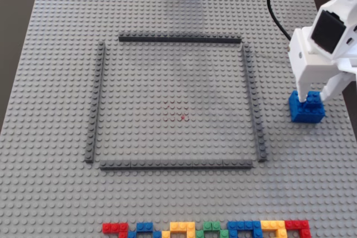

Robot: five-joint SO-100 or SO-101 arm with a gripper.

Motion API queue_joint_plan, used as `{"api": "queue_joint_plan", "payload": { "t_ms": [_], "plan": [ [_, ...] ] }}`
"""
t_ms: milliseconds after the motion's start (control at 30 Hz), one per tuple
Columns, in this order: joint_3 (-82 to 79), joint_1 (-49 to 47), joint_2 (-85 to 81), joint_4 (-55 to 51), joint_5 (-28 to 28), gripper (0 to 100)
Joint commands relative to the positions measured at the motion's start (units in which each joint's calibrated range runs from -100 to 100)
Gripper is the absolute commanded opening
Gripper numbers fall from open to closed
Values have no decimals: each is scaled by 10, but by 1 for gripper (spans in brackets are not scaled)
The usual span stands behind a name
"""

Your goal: Grab the cube and place it into the grid

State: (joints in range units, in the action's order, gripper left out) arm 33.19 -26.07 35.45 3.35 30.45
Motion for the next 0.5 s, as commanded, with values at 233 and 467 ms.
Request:
{"api": "queue_joint_plan", "payload": {
  "t_ms": [233, 467],
  "plan": [
    [6, 11, -29, -9, 3, 8],
    [-5, 8, -96, -26, 6, 7]
  ]
}}
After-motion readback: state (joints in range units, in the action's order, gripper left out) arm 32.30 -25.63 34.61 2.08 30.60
